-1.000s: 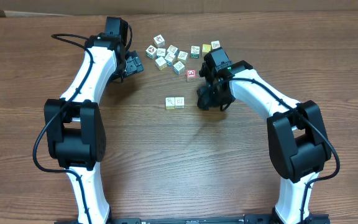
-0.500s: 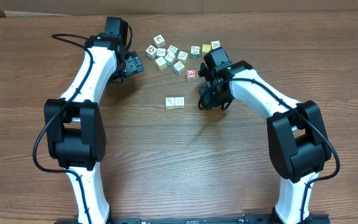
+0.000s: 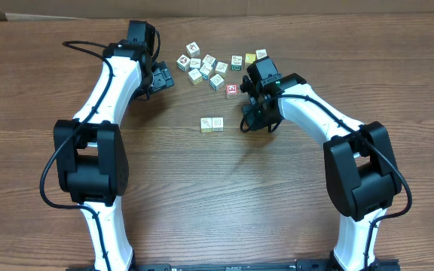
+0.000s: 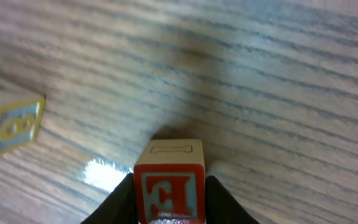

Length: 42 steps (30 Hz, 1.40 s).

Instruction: Form a horizontal line

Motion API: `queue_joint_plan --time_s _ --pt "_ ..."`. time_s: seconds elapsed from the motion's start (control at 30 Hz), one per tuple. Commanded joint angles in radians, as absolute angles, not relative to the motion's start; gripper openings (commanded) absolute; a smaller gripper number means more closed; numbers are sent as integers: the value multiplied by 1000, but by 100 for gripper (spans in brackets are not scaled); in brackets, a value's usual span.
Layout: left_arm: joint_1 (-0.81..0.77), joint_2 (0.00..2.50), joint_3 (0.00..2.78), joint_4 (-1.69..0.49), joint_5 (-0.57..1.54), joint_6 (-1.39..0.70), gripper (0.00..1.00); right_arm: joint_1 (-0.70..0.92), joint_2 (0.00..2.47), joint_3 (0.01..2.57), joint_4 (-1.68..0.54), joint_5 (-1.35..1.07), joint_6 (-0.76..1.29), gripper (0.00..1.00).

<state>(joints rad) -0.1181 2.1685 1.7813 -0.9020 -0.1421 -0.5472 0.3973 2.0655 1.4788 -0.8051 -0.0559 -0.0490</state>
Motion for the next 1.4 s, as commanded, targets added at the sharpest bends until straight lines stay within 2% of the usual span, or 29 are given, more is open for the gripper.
queue_joint_plan --time_s 0.0,0.1,0.43,1.07,1.37 --pt "-125 2171 1801 -904 -137 -538 100 399 2041 1477 -783 -64 -18 26" --pt "-125 2171 1801 -904 -138 -538 100 399 2040 1485 -769 -61 9 24" --pt "-125 2171 1801 -904 -138 -538 100 400 2040 1492 -748 -121 180 24" --pt "-125 2171 1801 -904 -138 -538 100 466 2041 1492 -738 -113 240 25" --pt "-125 2171 1801 -904 -138 -538 100 466 2041 1492 -737 -113 240 48"
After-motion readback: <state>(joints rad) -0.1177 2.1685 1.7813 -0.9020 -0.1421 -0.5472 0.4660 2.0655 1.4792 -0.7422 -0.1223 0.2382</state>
